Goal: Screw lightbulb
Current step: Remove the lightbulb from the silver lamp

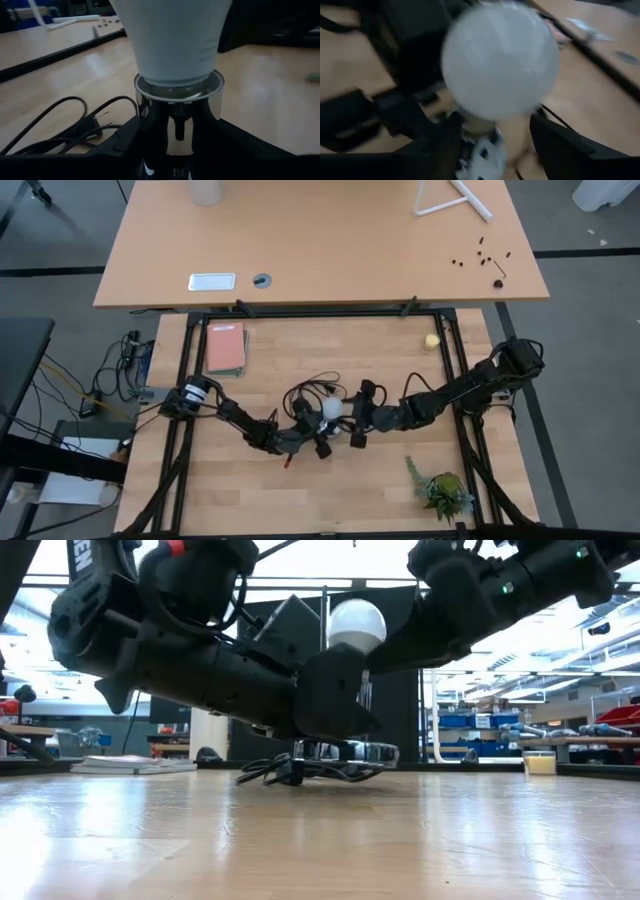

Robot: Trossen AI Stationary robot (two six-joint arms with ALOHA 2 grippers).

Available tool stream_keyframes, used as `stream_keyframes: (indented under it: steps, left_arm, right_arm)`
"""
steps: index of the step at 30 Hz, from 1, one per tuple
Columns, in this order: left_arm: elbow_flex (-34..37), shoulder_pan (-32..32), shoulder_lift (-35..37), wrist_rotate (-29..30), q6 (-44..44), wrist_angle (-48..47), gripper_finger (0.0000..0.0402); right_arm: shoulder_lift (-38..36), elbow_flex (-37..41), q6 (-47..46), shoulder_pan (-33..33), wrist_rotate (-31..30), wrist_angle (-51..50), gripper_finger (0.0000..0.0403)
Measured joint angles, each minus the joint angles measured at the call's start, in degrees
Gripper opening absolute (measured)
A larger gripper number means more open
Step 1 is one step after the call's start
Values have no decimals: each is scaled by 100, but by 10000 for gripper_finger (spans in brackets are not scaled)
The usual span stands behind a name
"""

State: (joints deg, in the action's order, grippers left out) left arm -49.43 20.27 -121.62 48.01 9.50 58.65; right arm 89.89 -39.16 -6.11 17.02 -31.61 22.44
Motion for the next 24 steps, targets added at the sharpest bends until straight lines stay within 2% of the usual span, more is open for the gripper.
stream_keyframes:
  steps: [3, 5, 7, 9, 18, 24]
  left_arm:
    - [7, -5, 0, 15, -17, -1, 184]
    - [4, 29, 0, -101, -26, 26, 184]
    - [4, 36, 0, -119, -26, 5, 184]
    - [4, 8, 0, -82, -26, -18, 184]
    - [4, 6, 0, -71, -26, -33, 184]
    - [4, 10, 0, -70, -26, -29, 184]
  right_arm:
    - [0, 0, -130, -19, -830, -478, 242]
    - [-4, 3, -590, -40, -1403, -764, 242]
    - [-38, 3, -1048, -32, -1637, -1062, 242]
    - [-39, 3, -1192, -24, -1441, -1136, 242]
    - [-39, 3, -1188, 7, 393, -926, 242]
    - [-39, 3, -1060, 9, 579, -541, 242]
